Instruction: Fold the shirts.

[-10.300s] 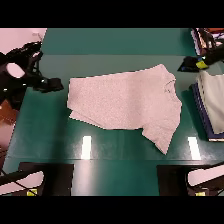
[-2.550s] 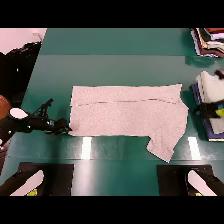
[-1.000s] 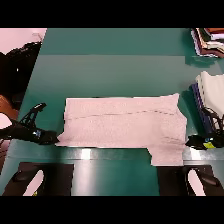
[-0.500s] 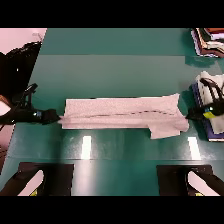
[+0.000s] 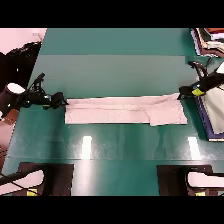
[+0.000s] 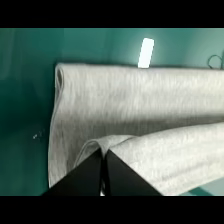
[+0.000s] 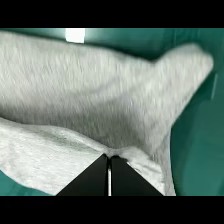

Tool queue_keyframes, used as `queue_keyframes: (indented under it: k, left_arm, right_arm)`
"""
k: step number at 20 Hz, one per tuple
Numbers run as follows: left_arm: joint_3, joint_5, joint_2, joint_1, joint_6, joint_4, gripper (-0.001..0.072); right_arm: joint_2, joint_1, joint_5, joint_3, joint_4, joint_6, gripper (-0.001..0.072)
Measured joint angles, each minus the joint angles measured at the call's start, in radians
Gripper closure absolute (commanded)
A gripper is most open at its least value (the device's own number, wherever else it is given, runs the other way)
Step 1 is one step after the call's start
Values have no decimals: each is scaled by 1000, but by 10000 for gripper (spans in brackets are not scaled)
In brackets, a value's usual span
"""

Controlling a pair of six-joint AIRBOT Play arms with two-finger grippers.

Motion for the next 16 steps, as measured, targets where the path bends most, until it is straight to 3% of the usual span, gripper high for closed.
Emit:
queue_keyframes:
  k: [1, 2, 3, 4, 5, 6, 7, 9, 12, 13, 14, 16]
  left_arm:
    - [11, 14, -11, 0, 3, -4, 684]
    - [22, 26, -20, 0, 4, -8, 603]
    - [31, 34, -26, 0, 6, -10, 297]
    - [41, 38, -31, 0, 6, -11, 202]
    - [52, 40, -34, 0, 5, -15, 202]
    - [67, 38, -36, 0, 4, -15, 206]
    - [83, 32, -38, 0, 2, -16, 280]
    - [122, 2, -40, 0, -2, -18, 680]
    - [172, -51, -40, -6, 1, -23, 686]
    - [183, -62, -40, -16, 2, -27, 687]
    - [190, -70, -40, -32, 3, -28, 686]
    - [199, -77, -41, -80, 6, -32, 686]
  right_arm:
    - [-30, 0, 0, 32, 13, 0, 628]
    - [-59, -1, 0, 63, 21, 0, 407]
    - [-83, -1, 0, 88, 26, 0, 336]
    - [-106, -3, 1, 113, 34, 0, 337]
    - [-124, -6, 6, 135, 40, 0, 336]
    - [-135, -12, 17, 151, 41, 0, 336]
    - [-145, -23, 31, 163, 43, -3, 337]
    - [-156, -57, 71, 172, 55, -17, 337]
    - [-164, -151, 121, 140, 145, -58, 320]
    - [-164, -190, 128, 116, 191, -76, 201]
    - [-166, -224, 129, 91, 227, -93, 137]
    - [-167, -284, 121, 35, 285, -130, 137]
